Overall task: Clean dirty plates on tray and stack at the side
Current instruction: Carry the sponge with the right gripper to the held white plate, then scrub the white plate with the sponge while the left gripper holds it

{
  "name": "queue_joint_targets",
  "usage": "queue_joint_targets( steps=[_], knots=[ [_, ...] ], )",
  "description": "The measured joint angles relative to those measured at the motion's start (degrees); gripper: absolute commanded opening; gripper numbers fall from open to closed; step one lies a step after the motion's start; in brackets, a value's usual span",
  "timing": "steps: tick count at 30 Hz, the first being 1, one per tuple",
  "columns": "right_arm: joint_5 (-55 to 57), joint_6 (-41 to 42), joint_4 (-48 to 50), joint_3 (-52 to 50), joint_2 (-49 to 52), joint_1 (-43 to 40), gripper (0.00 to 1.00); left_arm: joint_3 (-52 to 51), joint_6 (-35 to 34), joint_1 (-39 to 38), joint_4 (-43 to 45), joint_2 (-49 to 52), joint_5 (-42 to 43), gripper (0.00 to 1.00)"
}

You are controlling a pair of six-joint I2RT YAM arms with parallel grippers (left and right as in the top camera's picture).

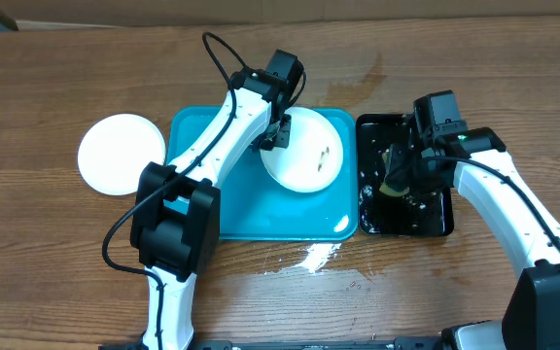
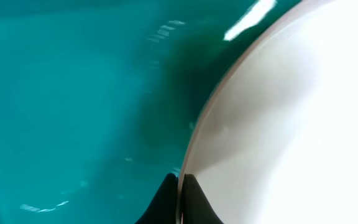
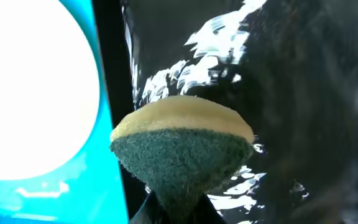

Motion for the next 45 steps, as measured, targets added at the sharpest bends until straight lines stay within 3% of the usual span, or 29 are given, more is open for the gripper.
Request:
queue_joint_targets(
  steps=[4,8,16,25,31,45],
  knots=[
    [-2.3,0.0,-2.0,3.4,0.1,-0.2,0.04,0.0,3.3,0.0,-0.3,0.0,4.9,0.04],
    [-7.1,1.3,2.4,5.7,0.1,-0.1,0.04,0.0,4.9,0.2,-0.2,0.0,7.1,0.04],
    [-8.2,3.7,7.2,5.7,3.6,5.4,0.04,0.0,4.3,2.7,0.8,0.6,9.2,0.04],
    [-1.7,7.8,16.4,5.7,10.3,16.5,0.04,-0.7,3.2,6.5,-1.3,0.8,11.1,0.04],
    [3.5,10.9,18.9,5.7,11.9,20.9,0.04,-7.9,2.8,8.2,3.0,0.9,11.9,0.04],
    [9.8,13.5,21.2,5.7,13.9,25.2,0.04,-10.9,2.9,9.0,6.8,0.5,13.0,0.04]
  ],
)
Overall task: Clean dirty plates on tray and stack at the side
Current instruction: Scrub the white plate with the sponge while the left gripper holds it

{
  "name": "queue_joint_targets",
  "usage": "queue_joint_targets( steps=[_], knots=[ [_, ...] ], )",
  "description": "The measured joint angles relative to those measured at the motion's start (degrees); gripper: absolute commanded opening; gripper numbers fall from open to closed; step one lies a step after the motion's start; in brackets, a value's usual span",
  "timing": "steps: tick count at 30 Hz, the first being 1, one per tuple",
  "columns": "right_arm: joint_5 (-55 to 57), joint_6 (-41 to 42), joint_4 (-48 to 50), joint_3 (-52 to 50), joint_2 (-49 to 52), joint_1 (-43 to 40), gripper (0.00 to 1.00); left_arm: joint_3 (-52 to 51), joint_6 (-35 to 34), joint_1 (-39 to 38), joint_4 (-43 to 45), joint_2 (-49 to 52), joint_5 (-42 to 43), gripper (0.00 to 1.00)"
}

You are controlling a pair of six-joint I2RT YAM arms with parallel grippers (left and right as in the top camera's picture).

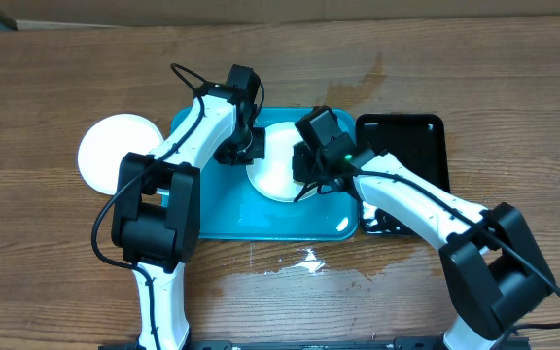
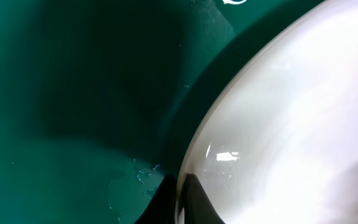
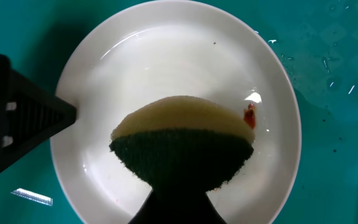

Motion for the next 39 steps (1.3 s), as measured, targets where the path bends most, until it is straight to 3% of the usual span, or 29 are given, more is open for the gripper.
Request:
queue_joint_targets(
  steps=[5,10,15,21,32,34,37,39],
  knots=[
    [0.4,0.2,1.7,0.0,1.9,0.0,0.16,0.0,0.0,0.1,0.0,0.0,0.3,0.04],
    [1.5,0.7,2.3,0.0,3.5,0.0,0.42,0.0,0.0,0.1,0.0,0.0,0.3,0.04],
    [3.3,0.3,1.9,0.2,4.3,0.0,0.45,-0.1,0.0,0.2,0.0,0.0,0.4,0.04],
    [3.9,-0.1,-6.6,5.9,4.2,0.0,0.49,-0.1,0.0,0.2,0.0,0.0,0.3,0.04],
    [4.0,0.1,-10.3,6.6,3.9,0.5,0.49,-0.1,0.0,0.2,0.0,0.0,0.3,0.04],
    [3.3,0.0,-10.2,6.6,4.3,0.5,0.42,-0.1,0.0,0.2,0.0,0.0,0.3,0.04],
    [1.2,0.5,-10.3,6.6,5.9,0.6,0.22,-0.1,0.0,0.2,0.0,0.0,0.3,0.04],
    [0.3,1.5,-10.3,6.6,6.8,0.5,0.18,-0.1,0.0,0.2,0.0,0.0,0.3,0.04]
  ],
)
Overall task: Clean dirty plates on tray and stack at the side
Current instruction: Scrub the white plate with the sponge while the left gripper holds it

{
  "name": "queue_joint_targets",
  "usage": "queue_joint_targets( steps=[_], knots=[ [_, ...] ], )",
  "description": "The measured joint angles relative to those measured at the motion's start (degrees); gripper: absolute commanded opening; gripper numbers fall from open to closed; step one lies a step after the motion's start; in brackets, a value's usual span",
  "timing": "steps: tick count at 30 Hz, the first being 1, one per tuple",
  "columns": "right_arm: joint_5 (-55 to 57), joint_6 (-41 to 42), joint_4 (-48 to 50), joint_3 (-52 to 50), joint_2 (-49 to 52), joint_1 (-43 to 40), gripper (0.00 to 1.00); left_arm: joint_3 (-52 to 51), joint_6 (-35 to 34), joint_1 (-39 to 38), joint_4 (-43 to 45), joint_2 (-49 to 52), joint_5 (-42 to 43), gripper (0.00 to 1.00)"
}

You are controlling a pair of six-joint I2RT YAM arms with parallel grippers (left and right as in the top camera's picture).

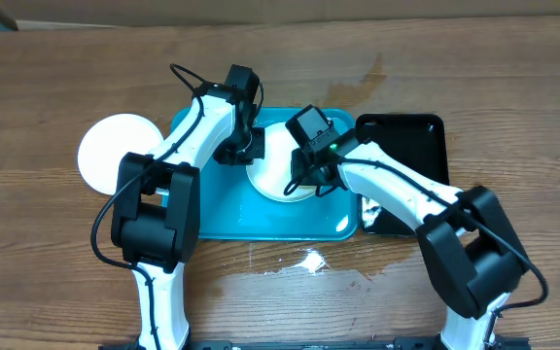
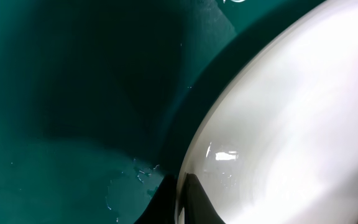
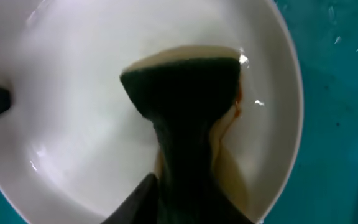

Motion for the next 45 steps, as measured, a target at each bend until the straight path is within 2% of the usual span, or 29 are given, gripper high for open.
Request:
queue_joint_targets(
  steps=[4,7,10,12,13,19,27,33,36,45],
  knots=[
    [-0.8,0.9,-1.1,0.0,0.1,0.0,0.10,0.0,0.0,0.1,0.0,0.0,-0.1,0.04],
    [-1.4,2.5,-3.2,0.0,0.1,0.0,0.09,0.0,0.0,0.1,0.0,0.0,-0.1,0.04],
    [-1.6,4.0,-3.8,0.0,0.1,0.0,0.35,0.0,0.0,0.1,0.0,0.0,-0.1,0.04],
    [-1.7,4.8,-4.1,0.0,0.1,0.1,0.45,0.0,0.0,0.1,0.0,0.0,-0.1,0.04],
    [-1.7,5.1,-4.2,0.0,0.1,0.1,0.46,0.0,0.0,0.1,0.0,0.0,-0.1,0.04],
    [-1.9,5.6,-4.3,0.0,0.1,0.3,0.41,0.0,0.0,0.1,0.0,0.0,-0.1,0.04],
    [-0.7,6.0,-4.7,0.0,0.1,1.7,0.44,0.0,0.0,0.1,0.0,0.0,-0.1,0.04],
    [0.1,6.1,-5.0,0.0,0.1,1.9,0.36,0.0,0.0,0.1,0.0,0.0,-0.1,0.04],
    [1.4,6.3,-5.2,0.0,0.1,2.4,0.21,0.0,0.0,0.1,0.1,0.0,-0.1,0.04],
    [6.0,10.1,-6.2,0.0,0.2,4.9,0.04,-0.1,0.0,0.1,0.2,0.0,-0.1,0.04]
  ],
)
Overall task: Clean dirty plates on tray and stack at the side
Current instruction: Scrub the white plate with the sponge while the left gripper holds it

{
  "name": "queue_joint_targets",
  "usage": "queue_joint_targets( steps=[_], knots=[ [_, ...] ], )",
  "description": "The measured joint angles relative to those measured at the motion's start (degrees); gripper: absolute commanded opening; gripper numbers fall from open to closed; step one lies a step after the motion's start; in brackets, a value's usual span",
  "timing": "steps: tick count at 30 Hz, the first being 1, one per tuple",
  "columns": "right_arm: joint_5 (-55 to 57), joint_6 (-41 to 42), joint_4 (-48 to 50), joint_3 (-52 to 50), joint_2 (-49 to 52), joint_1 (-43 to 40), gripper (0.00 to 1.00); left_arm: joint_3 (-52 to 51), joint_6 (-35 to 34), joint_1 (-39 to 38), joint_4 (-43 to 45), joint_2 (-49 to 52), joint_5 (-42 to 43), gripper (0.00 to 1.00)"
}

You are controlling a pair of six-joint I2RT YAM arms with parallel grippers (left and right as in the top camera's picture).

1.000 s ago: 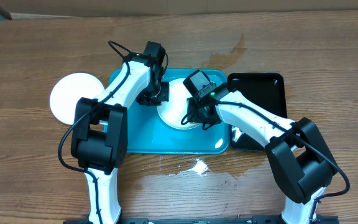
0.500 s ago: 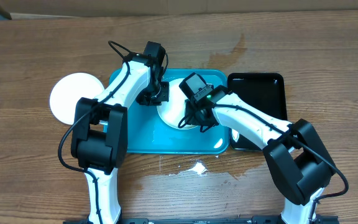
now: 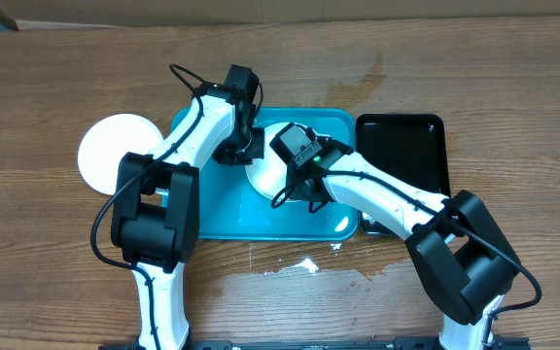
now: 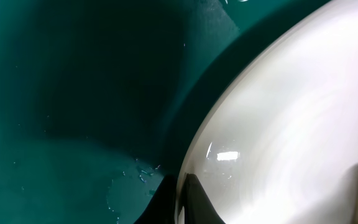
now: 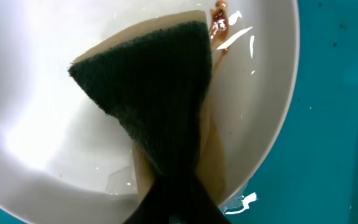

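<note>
A white dirty plate [image 3: 265,170] lies on the teal tray [image 3: 197,204]. My left gripper [image 3: 248,148] is shut on the plate's left rim [image 4: 194,155], its dark fingers [image 4: 191,199] pinching the edge. My right gripper [image 3: 302,187] is shut on a green and yellow sponge [image 5: 151,109] pressed flat on the plate [image 5: 36,112]. A red-brown smear [image 5: 219,22] sits by the sponge's far corner. A clean white plate [image 3: 117,156] rests on the table left of the tray.
A black tray [image 3: 404,156] holding water stands right of the teal tray. Water is spilled on the wooden table [image 3: 304,264] in front of the teal tray. Water drops lie on the teal tray [image 4: 123,186] near my left fingers.
My right gripper has moved left and nearer on the plate with the sponge. The red smear now lies beyond the sponge's corner. My left gripper still pinches the rim.
First my left gripper held the plate tilted up at the tray's right, while my right held the sponge over the black tray. Then the plate lay further left in the tray with the sponge above it. The sponge then pressed on the plate, and has shifted since.
</note>
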Motion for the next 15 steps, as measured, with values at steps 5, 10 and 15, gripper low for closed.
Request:
queue_joint_targets(
  steps=[5,10,15],
  knots=[
    [0.7,1.3,0.1,0.1,0.9,0.1,0.04,0.0,0.0,0.0,0.1,0.0,0.0,0.04],
    [3.7,2.4,0.2,0.2,1.2,0.9,0.04,-0.1,0.0,0.0,0.2,0.0,0.0,0.04],
    [7.6,3.7,0.5,0.2,1.5,1.3,0.04,-0.1,0.0,0.0,0.2,0.0,0.0,0.04]
  ],
)
